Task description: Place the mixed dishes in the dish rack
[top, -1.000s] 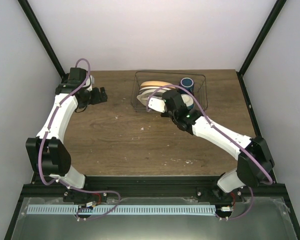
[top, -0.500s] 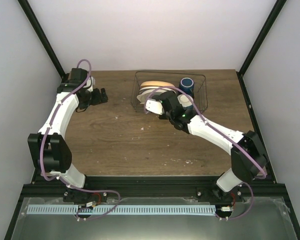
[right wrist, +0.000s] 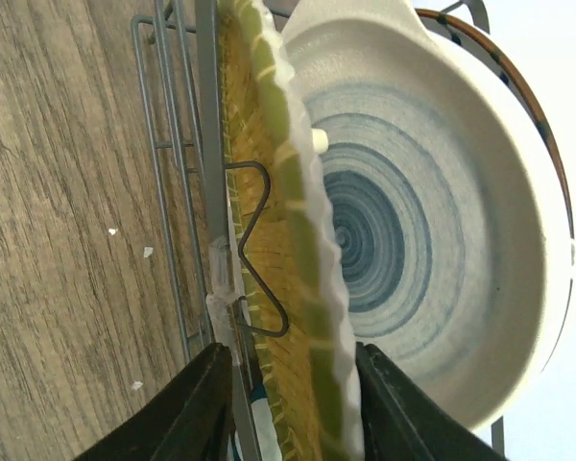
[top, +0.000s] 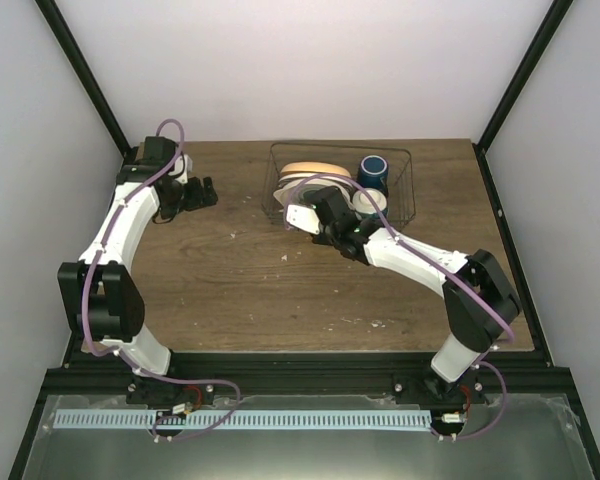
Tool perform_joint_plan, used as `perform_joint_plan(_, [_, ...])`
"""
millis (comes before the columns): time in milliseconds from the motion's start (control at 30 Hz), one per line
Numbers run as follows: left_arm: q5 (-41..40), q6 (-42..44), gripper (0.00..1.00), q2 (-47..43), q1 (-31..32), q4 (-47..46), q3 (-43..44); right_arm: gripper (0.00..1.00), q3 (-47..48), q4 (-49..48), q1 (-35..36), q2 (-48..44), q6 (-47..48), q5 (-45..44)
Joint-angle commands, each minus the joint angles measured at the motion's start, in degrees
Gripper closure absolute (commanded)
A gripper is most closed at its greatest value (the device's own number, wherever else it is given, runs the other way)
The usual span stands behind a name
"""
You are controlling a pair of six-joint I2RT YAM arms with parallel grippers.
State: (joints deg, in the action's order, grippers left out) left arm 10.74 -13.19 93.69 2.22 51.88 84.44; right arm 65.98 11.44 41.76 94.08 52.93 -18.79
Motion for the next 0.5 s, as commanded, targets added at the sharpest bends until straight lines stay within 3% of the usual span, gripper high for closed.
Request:
perform_joint_plan(0, [0.9,0.8,0.0,1.2,-0.3,-0.9,1.7,0.6,2.9,2.0,0.4,-0.7,-1.9,1.7])
perform_joint_plan(67, [1.2,0.8,0.0,1.4,-0.3,-0.8,1.9,0.53,3.1,2.7,0.4,-0.8,-2.3,1.5])
perform_joint_plan(367, [2.0,0.9,0.0,1.9,-0.3,-0.8,2.5,0.35,5.7,5.0,0.5,-2.9,-3.8,-1.1])
perform_joint_plan(467, [1.7,0.2,0.0,1.7,-0.3,-1.6,2.6,0.18,8.2,6.6,0.2,-5.3,-7.4,0.3])
